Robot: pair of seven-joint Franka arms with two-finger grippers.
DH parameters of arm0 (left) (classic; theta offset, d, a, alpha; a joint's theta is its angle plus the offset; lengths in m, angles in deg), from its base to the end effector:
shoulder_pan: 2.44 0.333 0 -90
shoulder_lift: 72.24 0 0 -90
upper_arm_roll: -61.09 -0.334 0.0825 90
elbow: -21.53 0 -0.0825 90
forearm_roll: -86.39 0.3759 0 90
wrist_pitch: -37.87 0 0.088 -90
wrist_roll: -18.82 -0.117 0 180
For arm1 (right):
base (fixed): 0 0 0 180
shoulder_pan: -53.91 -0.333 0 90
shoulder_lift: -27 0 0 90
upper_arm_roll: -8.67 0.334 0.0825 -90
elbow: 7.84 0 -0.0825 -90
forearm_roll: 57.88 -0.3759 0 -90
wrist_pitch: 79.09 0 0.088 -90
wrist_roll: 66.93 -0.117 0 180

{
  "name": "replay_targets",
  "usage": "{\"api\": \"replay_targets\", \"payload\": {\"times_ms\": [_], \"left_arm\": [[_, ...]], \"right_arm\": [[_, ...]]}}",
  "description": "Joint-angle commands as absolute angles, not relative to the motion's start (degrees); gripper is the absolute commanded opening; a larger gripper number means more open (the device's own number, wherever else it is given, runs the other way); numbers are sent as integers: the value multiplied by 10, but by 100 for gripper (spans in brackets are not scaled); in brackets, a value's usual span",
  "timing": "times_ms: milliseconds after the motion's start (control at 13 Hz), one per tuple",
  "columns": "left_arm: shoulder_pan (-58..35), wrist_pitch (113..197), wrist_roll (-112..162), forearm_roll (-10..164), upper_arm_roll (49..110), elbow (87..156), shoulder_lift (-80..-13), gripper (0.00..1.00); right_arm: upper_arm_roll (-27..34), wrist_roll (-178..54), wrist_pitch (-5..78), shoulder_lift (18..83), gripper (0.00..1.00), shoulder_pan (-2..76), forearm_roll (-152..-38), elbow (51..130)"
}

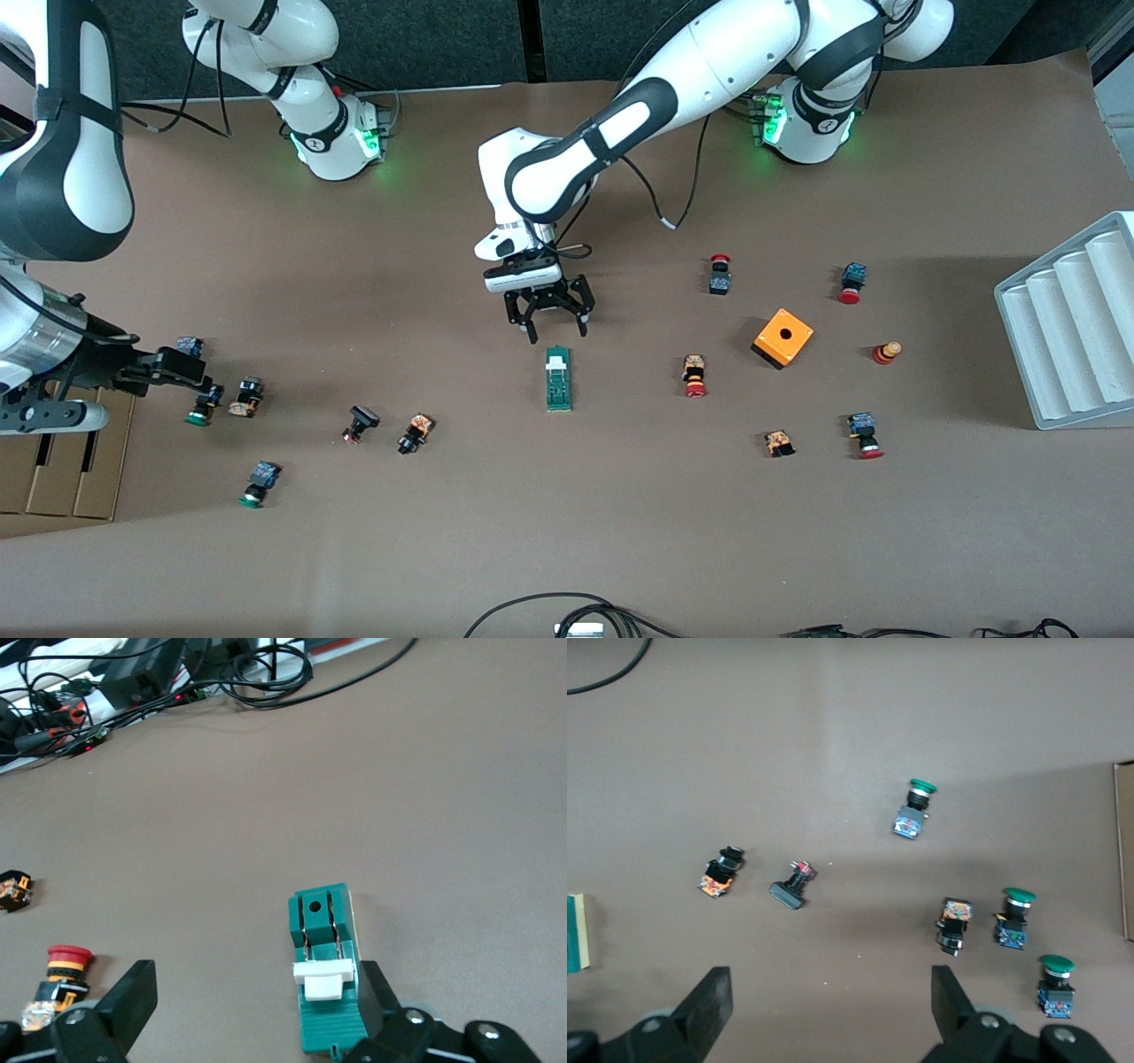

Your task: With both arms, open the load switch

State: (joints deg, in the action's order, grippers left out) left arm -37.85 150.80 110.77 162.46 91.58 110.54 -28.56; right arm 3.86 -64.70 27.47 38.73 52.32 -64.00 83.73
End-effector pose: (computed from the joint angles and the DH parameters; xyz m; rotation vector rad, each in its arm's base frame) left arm 0.4112 -0.5804 0.2553 -2.6519 0.1908 -1.0295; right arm 0.6277 -0.0216 0.5260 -3.0561 0.0650 -0.0944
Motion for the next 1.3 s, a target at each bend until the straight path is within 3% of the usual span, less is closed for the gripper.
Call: {"api": "replay_targets", "payload": {"times_ms": [0, 921, 1228], "left_arm": [[-361, 1520, 1018, 1567, 917, 1115, -323, 100], [-250, 1528, 536, 1259, 918, 1083, -431, 100], [-199, 1520, 464, 1164, 919, 1081, -474, 100]], "right_arm": [[51, -657, 273, 358, 100, 541, -628, 866], [49, -660, 176, 332, 100, 539, -595, 829], [44, -660, 179, 334, 100, 542, -595, 820]]}}
